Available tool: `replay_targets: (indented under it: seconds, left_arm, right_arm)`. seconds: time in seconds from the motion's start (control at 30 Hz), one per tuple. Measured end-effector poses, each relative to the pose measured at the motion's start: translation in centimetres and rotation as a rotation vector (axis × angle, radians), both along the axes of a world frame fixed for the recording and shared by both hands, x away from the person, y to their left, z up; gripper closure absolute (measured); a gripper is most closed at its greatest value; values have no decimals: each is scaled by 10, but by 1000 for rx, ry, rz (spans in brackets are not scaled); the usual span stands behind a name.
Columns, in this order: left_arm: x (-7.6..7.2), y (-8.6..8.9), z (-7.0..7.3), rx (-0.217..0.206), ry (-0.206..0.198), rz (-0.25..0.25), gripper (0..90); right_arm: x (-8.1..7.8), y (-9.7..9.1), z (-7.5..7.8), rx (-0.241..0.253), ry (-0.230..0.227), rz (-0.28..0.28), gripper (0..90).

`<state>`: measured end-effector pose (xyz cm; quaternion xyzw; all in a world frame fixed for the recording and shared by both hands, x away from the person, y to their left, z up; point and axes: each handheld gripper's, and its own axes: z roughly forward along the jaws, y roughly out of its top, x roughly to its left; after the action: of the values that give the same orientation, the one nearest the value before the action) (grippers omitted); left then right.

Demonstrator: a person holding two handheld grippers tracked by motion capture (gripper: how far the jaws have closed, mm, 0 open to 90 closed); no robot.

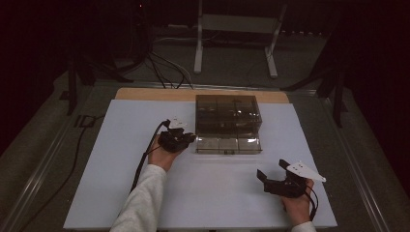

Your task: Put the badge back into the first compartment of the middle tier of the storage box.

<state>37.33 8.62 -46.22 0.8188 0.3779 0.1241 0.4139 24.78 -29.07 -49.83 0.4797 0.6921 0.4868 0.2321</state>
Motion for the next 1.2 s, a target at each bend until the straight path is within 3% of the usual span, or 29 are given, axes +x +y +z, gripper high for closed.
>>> replay_targets:
  seconds: [1.2]
  left_arm:
    - [0,-18,-6,-16,14,-18,823]
  right_arm:
    - [0,0,0,-5,-3,0,0]
